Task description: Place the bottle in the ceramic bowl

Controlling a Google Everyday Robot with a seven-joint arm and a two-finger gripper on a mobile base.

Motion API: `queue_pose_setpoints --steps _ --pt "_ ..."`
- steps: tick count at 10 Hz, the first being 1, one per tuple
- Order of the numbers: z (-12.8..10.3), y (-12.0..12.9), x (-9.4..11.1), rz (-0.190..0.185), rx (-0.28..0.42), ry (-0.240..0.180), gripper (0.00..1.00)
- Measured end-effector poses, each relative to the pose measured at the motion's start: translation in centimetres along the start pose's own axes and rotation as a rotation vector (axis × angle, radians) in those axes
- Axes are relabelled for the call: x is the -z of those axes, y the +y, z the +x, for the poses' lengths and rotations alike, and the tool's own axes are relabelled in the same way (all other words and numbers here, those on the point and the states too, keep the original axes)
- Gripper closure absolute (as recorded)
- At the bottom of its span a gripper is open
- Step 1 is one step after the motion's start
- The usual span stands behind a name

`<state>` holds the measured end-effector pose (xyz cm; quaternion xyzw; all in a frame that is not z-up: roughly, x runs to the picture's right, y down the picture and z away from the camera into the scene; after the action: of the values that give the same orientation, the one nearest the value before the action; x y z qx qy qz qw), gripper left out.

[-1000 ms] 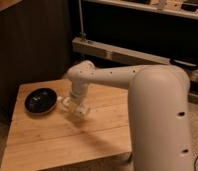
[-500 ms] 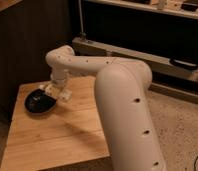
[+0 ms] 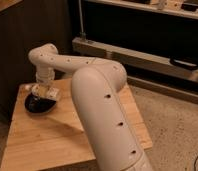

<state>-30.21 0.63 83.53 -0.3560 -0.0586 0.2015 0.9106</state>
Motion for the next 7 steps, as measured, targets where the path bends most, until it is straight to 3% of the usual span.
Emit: queue_pose_setpoints --steps 2,4,7 --pt "0.25 -0.09 -0.78 0.000 -0.020 0.011 0.44" --pt "0.54 -0.19 -1.09 -0.002 -0.042 0.011 0.29" --pt "0.39 -0.08 -1.07 -0.003 -0.040 0.009 0.27"
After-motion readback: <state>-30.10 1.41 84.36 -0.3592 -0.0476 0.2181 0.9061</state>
